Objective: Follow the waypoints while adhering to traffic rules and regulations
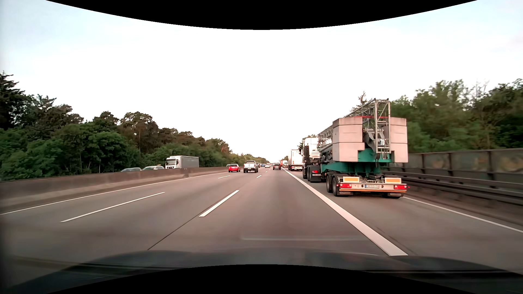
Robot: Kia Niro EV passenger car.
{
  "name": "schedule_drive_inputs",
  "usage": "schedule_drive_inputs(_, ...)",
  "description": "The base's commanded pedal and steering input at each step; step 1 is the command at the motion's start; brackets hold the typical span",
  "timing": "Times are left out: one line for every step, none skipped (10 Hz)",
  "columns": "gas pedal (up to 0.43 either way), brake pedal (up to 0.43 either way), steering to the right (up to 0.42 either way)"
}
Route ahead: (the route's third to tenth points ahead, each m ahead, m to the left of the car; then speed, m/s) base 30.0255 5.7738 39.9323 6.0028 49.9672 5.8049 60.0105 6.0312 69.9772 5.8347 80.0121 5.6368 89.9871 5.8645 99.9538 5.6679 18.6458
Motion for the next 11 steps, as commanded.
schedule_drive_inputs(0.0, 0.0, -0.004)
schedule_drive_inputs(0.0, 0.0, -0.004)
schedule_drive_inputs(0.0, 0.0, -0.004)
schedule_drive_inputs(0.0, 0.0, -0.004)
schedule_drive_inputs(0.0, 0.0, -0.004)
schedule_drive_inputs(0.0, 0.0, -0.004)
schedule_drive_inputs(0.0, 0.0, -0.004)
schedule_drive_inputs(0.008, 0.0, -0.004)
schedule_drive_inputs(0.008, 0.0, -0.004)
schedule_drive_inputs(0.02, 0.0, -0.004)
schedule_drive_inputs(0.02, 0.0, -0.004)
